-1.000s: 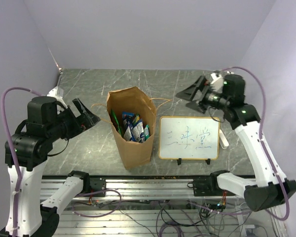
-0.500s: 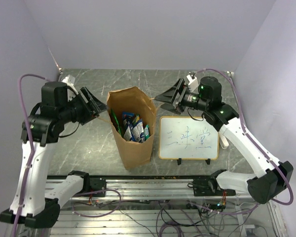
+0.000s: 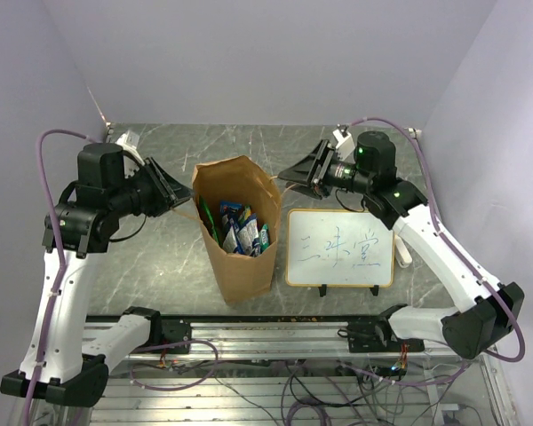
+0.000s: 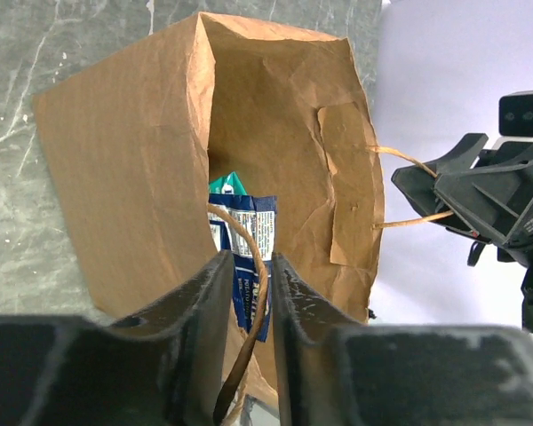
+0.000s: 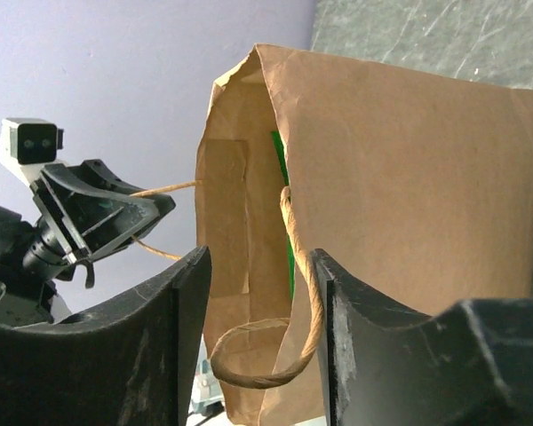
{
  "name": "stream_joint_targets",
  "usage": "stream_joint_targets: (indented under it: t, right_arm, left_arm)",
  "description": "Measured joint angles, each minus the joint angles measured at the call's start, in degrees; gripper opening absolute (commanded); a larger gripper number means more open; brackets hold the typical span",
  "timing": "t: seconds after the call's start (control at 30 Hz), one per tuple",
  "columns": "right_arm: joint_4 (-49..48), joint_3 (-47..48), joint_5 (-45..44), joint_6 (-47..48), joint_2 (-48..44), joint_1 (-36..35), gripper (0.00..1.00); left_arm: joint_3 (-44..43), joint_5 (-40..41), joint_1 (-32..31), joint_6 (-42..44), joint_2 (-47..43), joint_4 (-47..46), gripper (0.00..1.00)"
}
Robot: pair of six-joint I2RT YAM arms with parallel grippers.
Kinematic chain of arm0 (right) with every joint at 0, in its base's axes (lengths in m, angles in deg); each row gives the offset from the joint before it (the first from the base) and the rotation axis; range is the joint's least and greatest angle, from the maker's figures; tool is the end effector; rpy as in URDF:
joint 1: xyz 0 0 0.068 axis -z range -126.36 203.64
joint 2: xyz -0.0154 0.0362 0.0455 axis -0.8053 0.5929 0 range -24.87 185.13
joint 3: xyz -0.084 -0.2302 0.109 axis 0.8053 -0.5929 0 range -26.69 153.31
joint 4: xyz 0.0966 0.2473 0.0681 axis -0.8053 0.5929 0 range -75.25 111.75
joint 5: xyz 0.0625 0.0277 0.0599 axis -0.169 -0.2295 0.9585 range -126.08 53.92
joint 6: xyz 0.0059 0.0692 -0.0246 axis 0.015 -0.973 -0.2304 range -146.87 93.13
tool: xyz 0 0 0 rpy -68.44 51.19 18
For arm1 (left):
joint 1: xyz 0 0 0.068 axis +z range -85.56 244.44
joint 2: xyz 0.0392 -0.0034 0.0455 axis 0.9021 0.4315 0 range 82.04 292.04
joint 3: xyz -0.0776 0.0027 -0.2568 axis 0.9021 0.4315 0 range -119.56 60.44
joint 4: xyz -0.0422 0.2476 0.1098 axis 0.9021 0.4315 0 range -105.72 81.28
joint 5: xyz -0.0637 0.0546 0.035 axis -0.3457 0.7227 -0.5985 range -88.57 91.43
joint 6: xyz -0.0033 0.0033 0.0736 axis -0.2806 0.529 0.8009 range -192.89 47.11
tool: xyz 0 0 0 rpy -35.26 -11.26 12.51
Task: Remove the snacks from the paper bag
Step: Adjust the paper bag at the center of the board.
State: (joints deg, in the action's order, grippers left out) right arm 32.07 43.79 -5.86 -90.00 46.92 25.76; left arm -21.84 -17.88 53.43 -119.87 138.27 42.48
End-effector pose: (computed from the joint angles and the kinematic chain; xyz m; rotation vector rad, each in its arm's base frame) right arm 0.2677 0.1767 0.3731 0.2529 2.1673 1.5028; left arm 0.1861 -0.0570 0.4262 -0.4915 2.1949 -0.9329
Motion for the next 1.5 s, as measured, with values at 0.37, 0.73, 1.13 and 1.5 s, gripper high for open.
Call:
stream_joint_targets:
  t: [0.37,0.73,1.13,1.5]
  right_arm:
    - [5.3,7.6,2.2,7.8,3.9,-0.9,0.03]
    - [9.2,19.2,3.0,15.5,12.0,-7.8,0.0]
    - [3.7,27.3,1.6,13.9,24.5,-14.9,0.0]
    - [2.1,25.9,-0.9,13.9,28.3,-25.0,0.0]
  left_arm:
    - [-3.2,1.6,0.0,2.6,4.3,0.9,0.07]
    - [-18.5,8.7,0.1,6.6,13.5,9.6,0.07]
    - [-37.9,21.7,5.6,15.6,24.7,14.5,0.07]
    - [-40.6,16.2,8.2,21.3,32.3,9.5,0.07]
